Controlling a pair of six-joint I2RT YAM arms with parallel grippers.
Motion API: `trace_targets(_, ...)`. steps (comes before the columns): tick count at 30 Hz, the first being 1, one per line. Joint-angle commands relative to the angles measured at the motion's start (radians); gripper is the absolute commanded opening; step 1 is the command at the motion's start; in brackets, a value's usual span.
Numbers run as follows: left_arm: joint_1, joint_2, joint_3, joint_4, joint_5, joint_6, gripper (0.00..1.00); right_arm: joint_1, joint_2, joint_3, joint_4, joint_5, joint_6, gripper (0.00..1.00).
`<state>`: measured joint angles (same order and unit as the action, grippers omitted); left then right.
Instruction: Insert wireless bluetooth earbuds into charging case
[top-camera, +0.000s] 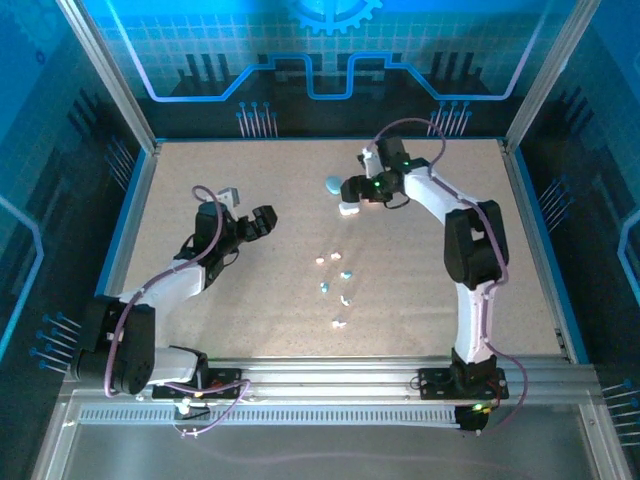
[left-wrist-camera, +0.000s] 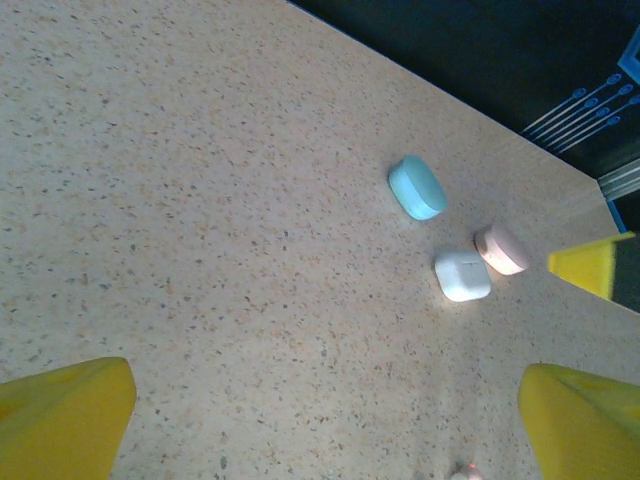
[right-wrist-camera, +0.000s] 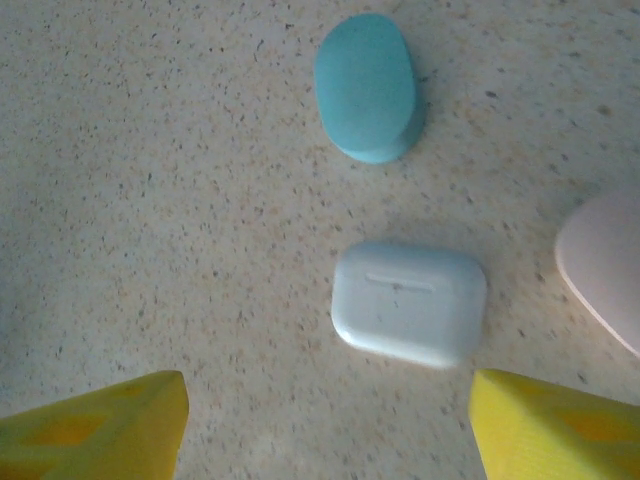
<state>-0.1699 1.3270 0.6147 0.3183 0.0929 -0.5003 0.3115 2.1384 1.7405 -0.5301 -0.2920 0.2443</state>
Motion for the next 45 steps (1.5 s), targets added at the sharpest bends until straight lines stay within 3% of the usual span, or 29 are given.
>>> trace_targets(1, -0.006, -0.009, 0.033, -0.023, 0.018, -0.011, 0.99, 0.023, 0.095, 0.152, -0.133, 0.010, -0.054, 0.76)
trace_targets(8, -0.008, -0.096, 0.006, -0.086, 0.008, 0.029, 0.99, 0.043, 0.296, 0.441, -0.282, 0.047, -0.087, 0.78)
trace_targets(17, -0.008, -0.179, -0.006, -0.142, -0.016, 0.075, 0.99, 0.047, 0.439, 0.642, -0.392, 0.031, -0.120, 0.78)
trace_targets(28, -0.008, -0.182, -0.004, -0.142, -0.027, 0.080, 0.99, 0.090, 0.420, 0.607, -0.446, 0.069, -0.177, 0.78)
trace_targets(38, -0.008, -0.179, -0.002, -0.142, -0.022, 0.076, 0.99, 0.133, 0.293, 0.388, -0.390, 0.155, -0.217, 0.77)
trace_targets(45, -0.008, -0.180, -0.001, -0.142, -0.019, 0.072, 0.99, 0.144, 0.231, 0.259, -0.324, 0.213, -0.246, 0.66)
